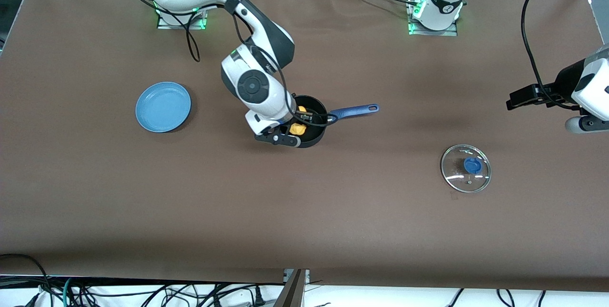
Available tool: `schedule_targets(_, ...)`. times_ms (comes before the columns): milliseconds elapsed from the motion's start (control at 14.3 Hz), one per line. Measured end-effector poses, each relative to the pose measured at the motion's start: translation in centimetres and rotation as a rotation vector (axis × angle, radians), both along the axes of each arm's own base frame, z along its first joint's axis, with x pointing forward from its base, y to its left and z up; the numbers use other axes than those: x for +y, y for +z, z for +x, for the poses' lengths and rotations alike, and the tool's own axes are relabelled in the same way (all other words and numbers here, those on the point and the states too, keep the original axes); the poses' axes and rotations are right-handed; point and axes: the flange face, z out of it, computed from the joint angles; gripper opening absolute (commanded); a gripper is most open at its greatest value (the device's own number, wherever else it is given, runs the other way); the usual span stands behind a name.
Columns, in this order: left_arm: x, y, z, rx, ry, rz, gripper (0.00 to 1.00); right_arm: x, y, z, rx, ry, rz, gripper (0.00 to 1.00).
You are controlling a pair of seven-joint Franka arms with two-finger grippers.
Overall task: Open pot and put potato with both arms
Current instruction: 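Carry the yellow potato with the right gripper over the saucepan, then lower the potato into the saucepan and open the right gripper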
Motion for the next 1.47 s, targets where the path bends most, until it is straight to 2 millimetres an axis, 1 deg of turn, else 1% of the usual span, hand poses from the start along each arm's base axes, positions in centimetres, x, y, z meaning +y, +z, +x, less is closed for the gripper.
schedule_targets(280,0.1,0.0,0.0,0.000,0.002,0.001,1.00,2.1,-3.3,-2.2,0.016,0.055,-0.044,0.31)
schedule_targets(490,0.2,0.0,0.0,0.000,0.004,0.001,1.00,2.2,-5.9,-2.8,0.015,0.084,-0.092,0.31)
schedule_targets(701,0.2,0.0,0.0,0.000,0.004,0.001,1.00,2.1,-7.4,-2.8,0.013,0.095,-0.111,0.32)
schedule_targets(771,0.2,0.0,0.0,0.001,0.004,0.001,1.00,2.2,-7.8,-2.9,0.008,0.099,-0.115,0.35)
schedule_targets(841,0.2,0.0,0.0,0.001,0.004,0.001,1.00,2.2,-8.2,-3.0,0.006,0.101,-0.119,0.65)
schedule_targets(911,0.2,-0.1,0.0,0.001,0.004,0.001,1.00,2.3,-8.4,-3.1,0.005,0.100,-0.120,1.00)
schedule_targets(1121,0.2,-0.1,0.0,0.001,0.004,0.001,1.00,2.7,-8.3,-3.2,0.000,0.078,-0.123,1.00)
schedule_targets(1261,0.2,-0.1,0.0,0.001,0.004,0.001,1.00,2.9,-7.7,-3.0,-0.010,0.076,-0.118,1.00)
schedule_targets(1401,0.2,-0.1,0.0,0.002,0.003,0.001,1.00,2.9,-6.2,-2.5,-0.026,0.073,-0.112,1.00)
schedule_targets(1471,0.2,-0.1,0.0,0.002,0.003,0.001,1.00,2.8,-4.9,-2.2,-0.037,0.070,-0.110,1.00)
